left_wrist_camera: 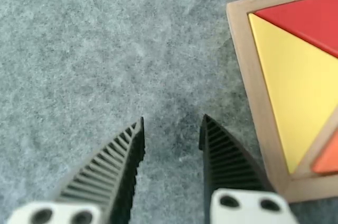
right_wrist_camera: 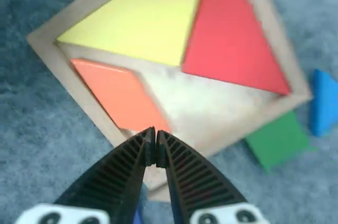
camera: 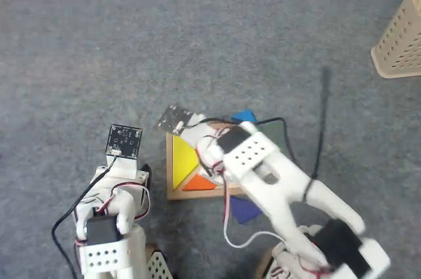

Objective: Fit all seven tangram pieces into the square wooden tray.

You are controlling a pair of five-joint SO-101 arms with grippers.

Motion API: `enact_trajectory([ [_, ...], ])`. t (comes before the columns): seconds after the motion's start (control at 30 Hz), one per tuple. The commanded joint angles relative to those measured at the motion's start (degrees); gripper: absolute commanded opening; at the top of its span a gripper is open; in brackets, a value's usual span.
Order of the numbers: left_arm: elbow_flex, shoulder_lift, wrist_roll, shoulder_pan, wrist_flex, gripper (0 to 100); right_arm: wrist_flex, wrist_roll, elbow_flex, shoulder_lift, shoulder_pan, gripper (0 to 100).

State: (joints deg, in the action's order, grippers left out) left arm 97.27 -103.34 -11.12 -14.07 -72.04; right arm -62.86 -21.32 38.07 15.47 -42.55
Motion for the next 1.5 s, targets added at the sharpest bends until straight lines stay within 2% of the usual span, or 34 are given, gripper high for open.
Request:
enact_trajectory([
  [0.0, -0.7, -0.4, -0.3, 0.1, -0.3, 17, -0.9, 0.7, 1.1, 6.9, 1.5, 0.9],
  [0.13, -0.7, -0.4, -0.3, 0.1, -0.3, 17, 1.9, 0.7, 2.8, 5.4, 1.4, 0.9],
  [0.33, -0.7, -0.4, -0.3, 0.1, -0.3, 17, 7.3, 0.7, 2.7, -4.9, 1.2, 0.9],
  [0.6, -0.7, -0.4, -0.3, 0.1, -0.3, 17, 7.9, 0.7, 0.4, -11.5, -5.4, 0.9],
  [0.93, -0.7, -0.4, -0.3, 0.1, -0.3, 17, 7.2, 0.7, -0.3, -11.0, -5.6, 0.9],
  [1.3, -0.7, -0.4, -0.3, 0.1, -0.3, 17, -2.2, 3.6, -1.5, 0.6, -5.3, 0.9],
  [1.47, -0.7, -0.4, -0.3, 0.1, -0.3, 17, -5.1, 3.5, -0.4, 3.8, 0.5, 1.0],
])
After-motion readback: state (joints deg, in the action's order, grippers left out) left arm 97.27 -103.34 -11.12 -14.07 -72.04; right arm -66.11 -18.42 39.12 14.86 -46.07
